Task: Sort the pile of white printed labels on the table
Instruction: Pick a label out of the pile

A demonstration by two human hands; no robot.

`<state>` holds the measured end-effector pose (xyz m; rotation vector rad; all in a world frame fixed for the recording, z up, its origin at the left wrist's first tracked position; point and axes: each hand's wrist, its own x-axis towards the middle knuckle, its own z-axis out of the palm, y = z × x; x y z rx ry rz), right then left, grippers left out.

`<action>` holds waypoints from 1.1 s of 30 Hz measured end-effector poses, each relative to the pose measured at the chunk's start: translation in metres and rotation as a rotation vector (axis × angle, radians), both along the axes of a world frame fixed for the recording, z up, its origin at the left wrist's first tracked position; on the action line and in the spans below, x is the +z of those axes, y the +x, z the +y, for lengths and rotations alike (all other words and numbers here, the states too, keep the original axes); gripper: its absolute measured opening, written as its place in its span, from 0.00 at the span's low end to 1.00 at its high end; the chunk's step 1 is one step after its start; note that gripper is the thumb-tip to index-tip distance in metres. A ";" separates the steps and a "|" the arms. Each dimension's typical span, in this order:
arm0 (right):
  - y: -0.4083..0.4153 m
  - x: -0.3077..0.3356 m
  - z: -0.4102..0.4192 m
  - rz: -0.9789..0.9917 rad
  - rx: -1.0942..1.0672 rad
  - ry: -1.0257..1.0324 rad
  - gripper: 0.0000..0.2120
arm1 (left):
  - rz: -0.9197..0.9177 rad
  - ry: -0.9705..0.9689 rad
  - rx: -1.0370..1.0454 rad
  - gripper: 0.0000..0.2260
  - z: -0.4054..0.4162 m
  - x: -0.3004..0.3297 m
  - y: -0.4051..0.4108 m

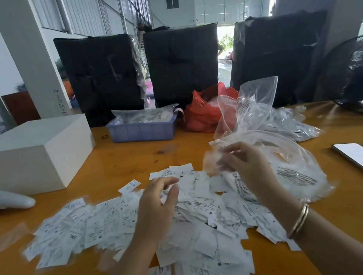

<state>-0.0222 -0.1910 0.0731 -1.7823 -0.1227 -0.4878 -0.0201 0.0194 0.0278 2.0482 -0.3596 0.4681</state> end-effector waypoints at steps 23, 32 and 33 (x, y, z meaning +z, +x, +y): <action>-0.001 -0.054 0.012 0.221 -0.038 -0.716 0.14 | 0.204 -0.129 -0.082 0.05 -0.004 -0.008 0.003; 0.003 -0.056 0.017 0.402 -0.018 -0.827 0.18 | 0.173 -0.199 -0.130 0.07 -0.004 -0.004 0.000; 0.003 -0.056 0.017 0.391 -0.008 -0.782 0.17 | 0.170 -0.196 -0.128 0.07 -0.004 -0.004 0.000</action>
